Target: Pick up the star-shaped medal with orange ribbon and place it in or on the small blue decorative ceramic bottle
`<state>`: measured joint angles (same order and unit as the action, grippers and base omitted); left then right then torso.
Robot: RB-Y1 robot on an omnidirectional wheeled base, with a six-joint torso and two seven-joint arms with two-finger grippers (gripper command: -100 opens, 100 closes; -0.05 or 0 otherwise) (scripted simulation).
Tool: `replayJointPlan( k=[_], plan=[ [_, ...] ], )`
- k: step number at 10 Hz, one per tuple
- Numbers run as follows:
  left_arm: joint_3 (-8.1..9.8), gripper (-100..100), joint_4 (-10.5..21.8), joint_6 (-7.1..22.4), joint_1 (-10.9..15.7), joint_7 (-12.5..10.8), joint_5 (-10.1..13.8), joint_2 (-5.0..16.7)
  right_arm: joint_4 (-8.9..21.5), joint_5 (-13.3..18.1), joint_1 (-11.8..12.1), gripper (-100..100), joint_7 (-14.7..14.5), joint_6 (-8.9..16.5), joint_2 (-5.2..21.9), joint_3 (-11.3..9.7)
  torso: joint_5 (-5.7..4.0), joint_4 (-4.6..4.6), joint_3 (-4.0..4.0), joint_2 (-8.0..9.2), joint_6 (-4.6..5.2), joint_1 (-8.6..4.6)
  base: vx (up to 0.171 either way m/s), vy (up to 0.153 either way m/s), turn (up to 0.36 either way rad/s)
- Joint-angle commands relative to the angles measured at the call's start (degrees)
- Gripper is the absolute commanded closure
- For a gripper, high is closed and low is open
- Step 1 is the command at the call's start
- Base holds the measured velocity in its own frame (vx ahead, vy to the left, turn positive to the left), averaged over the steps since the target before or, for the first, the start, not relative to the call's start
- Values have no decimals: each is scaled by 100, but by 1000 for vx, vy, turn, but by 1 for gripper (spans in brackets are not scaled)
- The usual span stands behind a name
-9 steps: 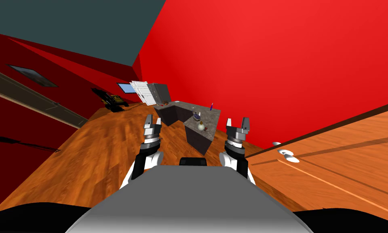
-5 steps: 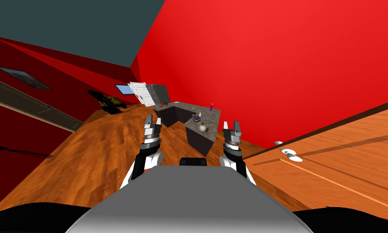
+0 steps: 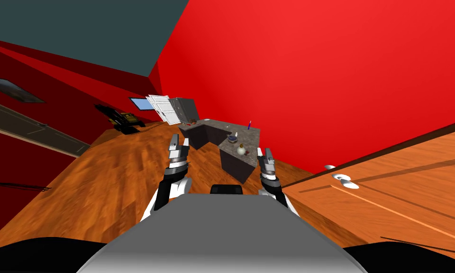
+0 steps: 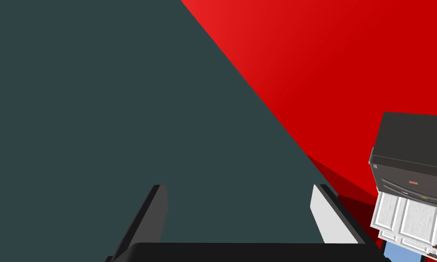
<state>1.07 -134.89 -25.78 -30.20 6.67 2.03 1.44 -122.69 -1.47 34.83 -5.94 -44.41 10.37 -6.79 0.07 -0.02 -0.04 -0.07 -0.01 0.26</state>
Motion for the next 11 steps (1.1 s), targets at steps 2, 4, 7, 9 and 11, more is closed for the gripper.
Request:
replayJointPlan(
  k=[2,4,7,9,11],
  plan=[
    [0,0,0,0,0,0,0,0,479,100,98,-100,-156,-333,404,-265,0,-1,-1,-2,0,5,17,117,-32],
    [0,0,0,0,0,0,0,0,859,161,151,-100,-229,-474,670,-407,4,0,0,-1,0,14,21,106,-26],
    [0,0,0,0,0,0,0,0,1234,232,197,-100,-304,-611,914,-559,2,-1,-1,-2,0,12,21,97,-8],
    [0,0,0,0,0,0,0,0,1572,313,233,-100,-379,-744,1162,-720,2,-1,-1,-3,0,9,20,95,4],
    [0,0,0,0,0,0,0,0,1884,404,260,-100,-456,-871,1419,-891,2,0,0,1,0,9,21,95,11]
  ],
)
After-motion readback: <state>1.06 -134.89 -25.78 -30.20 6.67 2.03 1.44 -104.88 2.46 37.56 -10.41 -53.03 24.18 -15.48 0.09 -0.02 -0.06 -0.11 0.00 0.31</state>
